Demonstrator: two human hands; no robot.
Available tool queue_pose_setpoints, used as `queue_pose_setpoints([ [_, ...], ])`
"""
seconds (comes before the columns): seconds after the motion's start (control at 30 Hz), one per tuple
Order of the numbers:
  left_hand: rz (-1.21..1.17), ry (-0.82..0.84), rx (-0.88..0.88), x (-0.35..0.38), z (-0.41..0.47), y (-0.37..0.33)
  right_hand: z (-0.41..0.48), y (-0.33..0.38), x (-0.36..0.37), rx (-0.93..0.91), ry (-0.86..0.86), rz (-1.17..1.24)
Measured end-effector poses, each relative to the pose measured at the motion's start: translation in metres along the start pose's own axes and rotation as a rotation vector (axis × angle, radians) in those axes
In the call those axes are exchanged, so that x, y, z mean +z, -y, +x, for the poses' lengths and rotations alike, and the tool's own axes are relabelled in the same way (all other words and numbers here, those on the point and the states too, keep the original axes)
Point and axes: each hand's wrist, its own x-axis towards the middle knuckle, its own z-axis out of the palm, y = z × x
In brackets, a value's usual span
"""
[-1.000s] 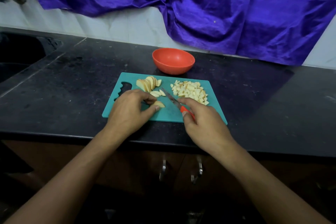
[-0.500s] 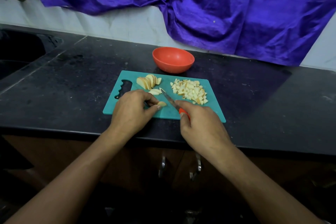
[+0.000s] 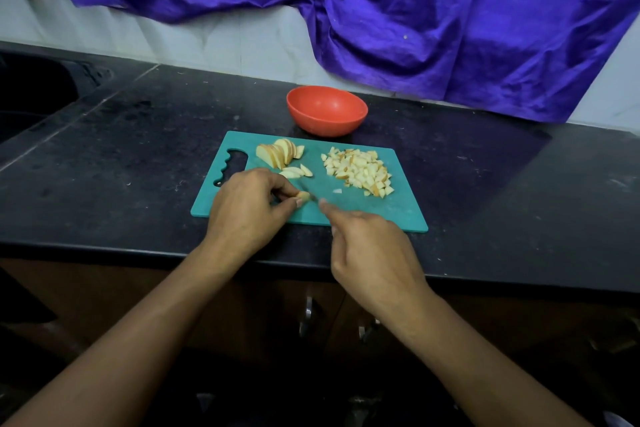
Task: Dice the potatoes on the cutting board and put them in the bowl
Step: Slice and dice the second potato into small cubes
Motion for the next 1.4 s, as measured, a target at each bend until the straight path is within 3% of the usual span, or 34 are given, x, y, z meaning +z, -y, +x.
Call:
queue_pose_setpoints([
  [0.13,0.005,0.003,-0.011,0.0,0.0,0.0,-0.006,-0.006,-0.003,-0.012,0.037,-0.036],
  [0.3,-0.021,-0.003,-0.014,-0.001,-0.002,0.0,0.003,-0.019,-0.007,0.128,-0.012,0.135],
  [0.77,-0.018,-0.007,-0.027,0.0,0.0,0.001,0.008,-0.003,0.003,0.034,-0.061,0.203],
  [1.4,-0.016,0.015,-0.058,-0.002,0.0,0.001,0.005,-0.002,0.003,-0.058,0.017,-0.034],
])
